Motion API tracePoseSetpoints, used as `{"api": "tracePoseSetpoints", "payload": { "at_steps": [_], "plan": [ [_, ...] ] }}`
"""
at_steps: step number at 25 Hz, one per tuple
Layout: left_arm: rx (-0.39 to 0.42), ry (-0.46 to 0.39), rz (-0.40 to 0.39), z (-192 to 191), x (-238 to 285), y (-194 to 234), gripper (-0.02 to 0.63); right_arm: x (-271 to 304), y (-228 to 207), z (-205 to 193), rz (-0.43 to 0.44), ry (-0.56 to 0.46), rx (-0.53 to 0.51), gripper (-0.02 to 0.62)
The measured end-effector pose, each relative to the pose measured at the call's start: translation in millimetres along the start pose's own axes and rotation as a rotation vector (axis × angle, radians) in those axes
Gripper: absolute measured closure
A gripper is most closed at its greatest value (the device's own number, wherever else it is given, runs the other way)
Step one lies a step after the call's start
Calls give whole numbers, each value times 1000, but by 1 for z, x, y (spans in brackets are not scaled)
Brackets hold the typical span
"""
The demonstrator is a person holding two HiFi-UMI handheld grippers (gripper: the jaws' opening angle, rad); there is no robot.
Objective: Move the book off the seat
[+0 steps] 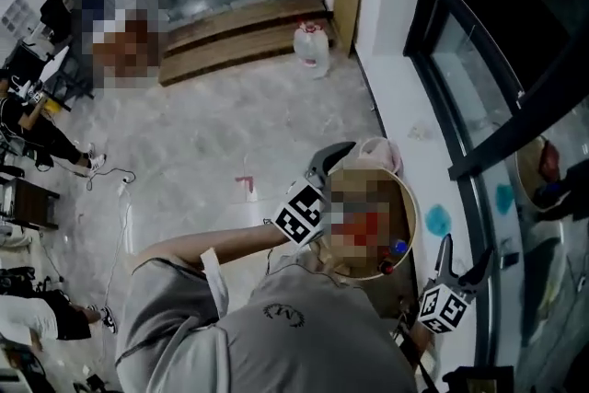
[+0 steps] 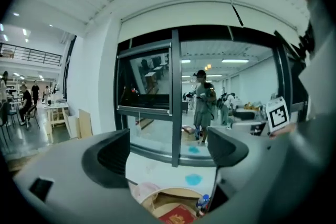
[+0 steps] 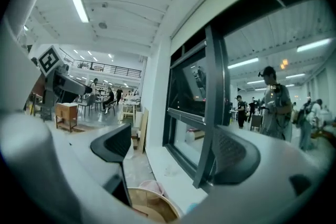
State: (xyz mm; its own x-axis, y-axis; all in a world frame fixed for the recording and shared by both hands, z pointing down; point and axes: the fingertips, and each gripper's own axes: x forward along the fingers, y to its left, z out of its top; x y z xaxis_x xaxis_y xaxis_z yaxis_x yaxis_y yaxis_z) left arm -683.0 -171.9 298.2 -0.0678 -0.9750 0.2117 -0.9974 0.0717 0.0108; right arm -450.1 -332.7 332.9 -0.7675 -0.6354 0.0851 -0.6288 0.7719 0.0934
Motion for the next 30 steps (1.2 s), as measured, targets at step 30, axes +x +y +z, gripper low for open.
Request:
{"api": "tracePoseSetpoints", "payload": {
  "at_steps": [30],
  "plan": [
    [-84, -248, -911, -34, 14, -424, 132, -515, -54, -65, -1142, 105, 170, 104]
  ]
}}
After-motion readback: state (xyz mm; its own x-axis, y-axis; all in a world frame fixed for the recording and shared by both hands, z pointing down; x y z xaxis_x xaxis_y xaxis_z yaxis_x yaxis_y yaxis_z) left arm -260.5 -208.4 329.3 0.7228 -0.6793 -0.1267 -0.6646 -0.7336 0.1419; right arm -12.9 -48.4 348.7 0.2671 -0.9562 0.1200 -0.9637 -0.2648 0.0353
